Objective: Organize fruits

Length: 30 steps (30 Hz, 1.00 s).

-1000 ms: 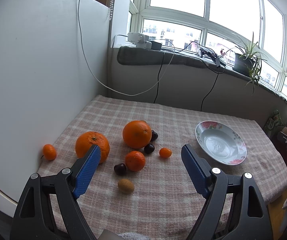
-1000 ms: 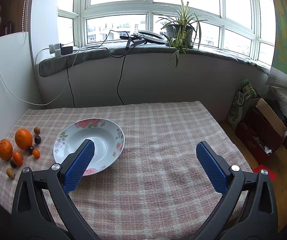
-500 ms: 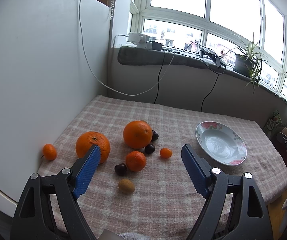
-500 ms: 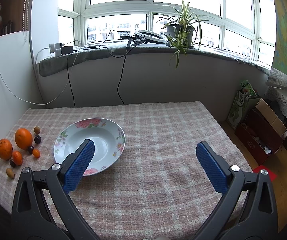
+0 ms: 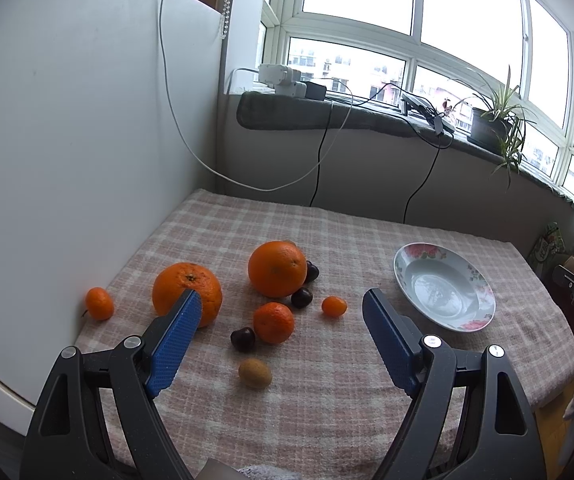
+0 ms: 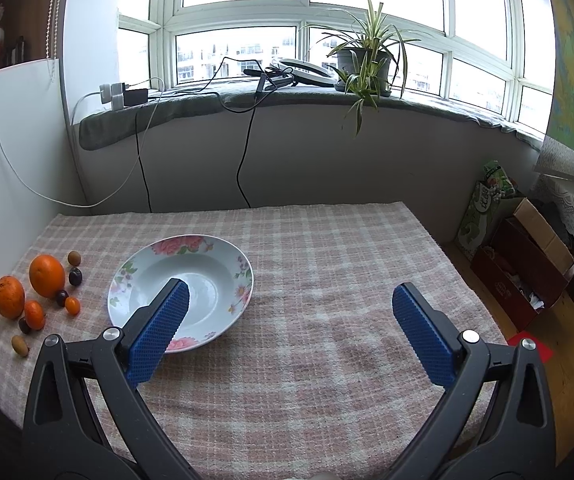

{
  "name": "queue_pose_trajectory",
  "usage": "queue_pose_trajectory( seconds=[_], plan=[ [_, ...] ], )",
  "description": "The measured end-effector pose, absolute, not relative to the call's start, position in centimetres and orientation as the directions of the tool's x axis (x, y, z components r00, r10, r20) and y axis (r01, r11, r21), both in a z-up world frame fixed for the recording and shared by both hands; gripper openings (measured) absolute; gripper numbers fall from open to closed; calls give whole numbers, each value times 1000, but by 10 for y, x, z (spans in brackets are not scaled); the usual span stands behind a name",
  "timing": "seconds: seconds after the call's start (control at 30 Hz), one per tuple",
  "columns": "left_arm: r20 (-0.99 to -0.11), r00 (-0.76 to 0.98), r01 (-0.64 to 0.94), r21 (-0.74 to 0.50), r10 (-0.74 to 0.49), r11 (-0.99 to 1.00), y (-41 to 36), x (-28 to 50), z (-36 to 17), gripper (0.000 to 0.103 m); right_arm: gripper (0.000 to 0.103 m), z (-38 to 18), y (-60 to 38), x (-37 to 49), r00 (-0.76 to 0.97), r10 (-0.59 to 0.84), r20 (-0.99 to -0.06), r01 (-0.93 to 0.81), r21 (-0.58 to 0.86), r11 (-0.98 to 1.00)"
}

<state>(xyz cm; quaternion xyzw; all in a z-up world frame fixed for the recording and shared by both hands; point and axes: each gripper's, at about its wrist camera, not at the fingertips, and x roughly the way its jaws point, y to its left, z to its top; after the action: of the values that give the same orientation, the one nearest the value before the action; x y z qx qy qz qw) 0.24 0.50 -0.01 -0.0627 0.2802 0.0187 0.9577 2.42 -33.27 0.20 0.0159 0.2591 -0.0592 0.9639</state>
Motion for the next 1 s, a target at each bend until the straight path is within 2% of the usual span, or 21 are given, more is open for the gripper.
queue_pose_trajectory(
  seconds=[0.57,0.8,1.0],
  plan=[
    [-554,832,-101,-132,12,986,20,7,-9,83,103,-4,-314,39,856,-66,-512,60,-28,998],
    [-571,821,-120,-167,3,979,34,9,-18,83,103,-2,-295,57,851,65,-521,-71,8,997],
    [-586,809,-92,-212,-51,973,40,18,-26,82,103,-4,-270,86,801,224,-555,-215,83,973]
  ],
)
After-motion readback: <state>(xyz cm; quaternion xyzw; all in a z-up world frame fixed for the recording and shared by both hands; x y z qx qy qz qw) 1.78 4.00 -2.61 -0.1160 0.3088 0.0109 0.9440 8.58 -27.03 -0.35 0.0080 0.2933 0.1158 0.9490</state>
